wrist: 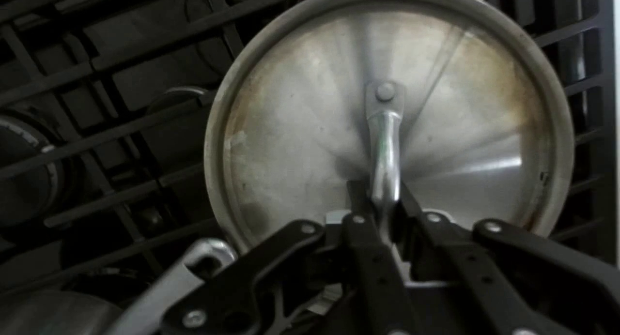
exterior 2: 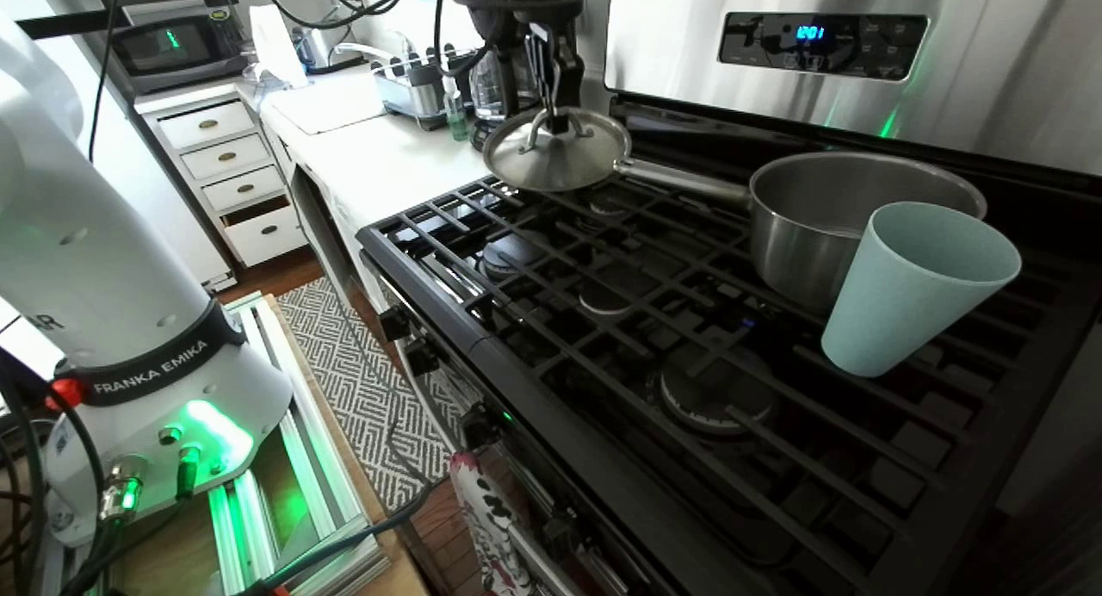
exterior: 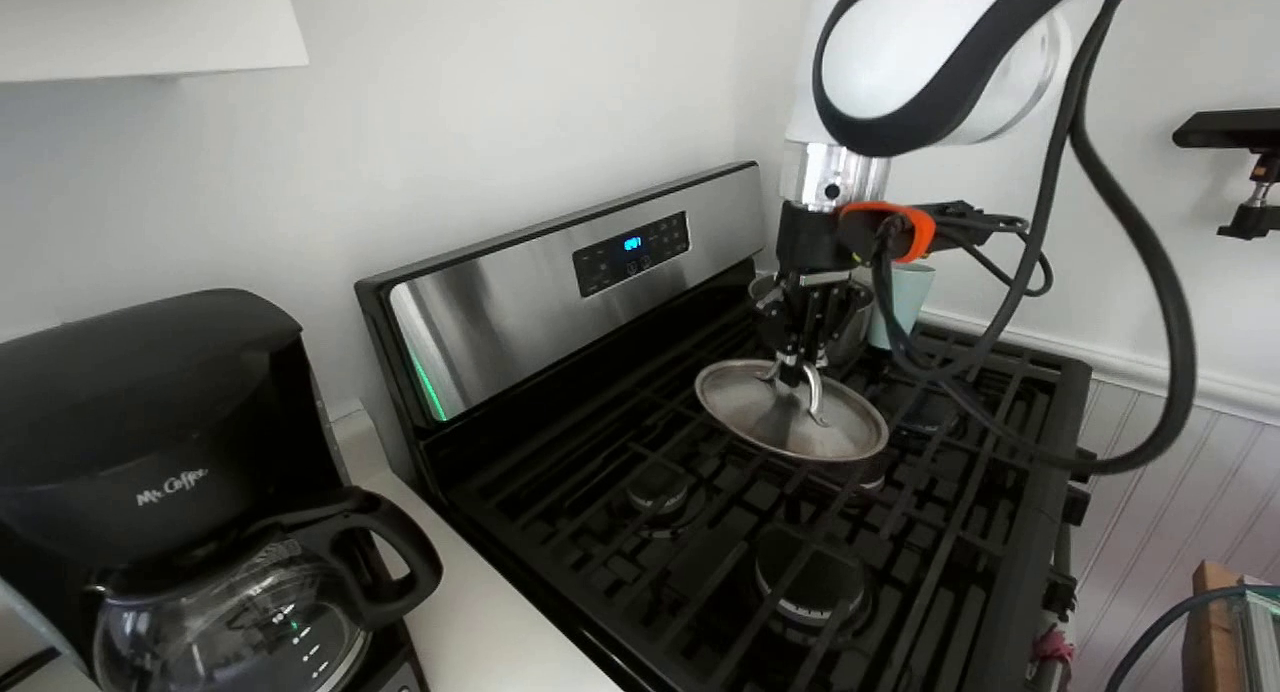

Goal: Put the silver lid on the silver pot

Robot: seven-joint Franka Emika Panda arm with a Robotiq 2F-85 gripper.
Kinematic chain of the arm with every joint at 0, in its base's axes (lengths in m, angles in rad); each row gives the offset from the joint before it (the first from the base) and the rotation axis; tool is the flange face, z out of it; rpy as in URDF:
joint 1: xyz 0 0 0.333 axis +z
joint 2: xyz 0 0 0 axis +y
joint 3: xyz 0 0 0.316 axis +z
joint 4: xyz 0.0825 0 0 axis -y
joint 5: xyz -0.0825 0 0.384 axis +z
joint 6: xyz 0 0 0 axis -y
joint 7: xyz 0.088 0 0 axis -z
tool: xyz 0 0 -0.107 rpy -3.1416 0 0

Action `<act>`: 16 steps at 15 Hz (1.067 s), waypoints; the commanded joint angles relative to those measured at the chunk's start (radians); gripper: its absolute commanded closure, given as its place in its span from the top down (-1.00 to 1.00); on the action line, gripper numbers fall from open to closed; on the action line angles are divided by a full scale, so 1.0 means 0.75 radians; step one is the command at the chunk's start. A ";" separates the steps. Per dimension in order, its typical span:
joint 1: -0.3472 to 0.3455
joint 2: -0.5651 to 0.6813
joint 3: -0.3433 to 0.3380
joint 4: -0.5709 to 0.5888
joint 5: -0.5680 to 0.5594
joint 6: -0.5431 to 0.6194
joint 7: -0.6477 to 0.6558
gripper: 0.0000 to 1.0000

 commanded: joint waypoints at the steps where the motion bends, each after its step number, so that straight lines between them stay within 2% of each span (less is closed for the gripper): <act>1: 0.013 -0.126 -0.025 0.052 0.086 -0.082 -0.284 -0.93; 4: 0.013 -0.198 -0.050 0.083 0.132 -0.107 -0.423 -0.93; 7: -0.051 -0.214 -0.066 0.134 0.055 -0.138 -0.288 -0.93; 10: -0.115 -0.156 -0.126 0.219 0.045 -0.169 -0.254 -0.93; 11: -0.081 -0.194 -0.101 0.149 0.068 -0.113 -0.293 -0.93; 12: -0.094 -0.190 -0.115 0.157 0.069 -0.117 -0.301 -0.70; 14: -0.091 -0.187 -0.116 0.151 0.069 -0.117 -0.303 -0.70; 15: -0.087 -0.187 -0.110 0.151 0.069 -0.117 -0.302 -0.93; 16: -0.094 -0.151 -0.112 0.178 0.083 -0.089 -0.268 -0.93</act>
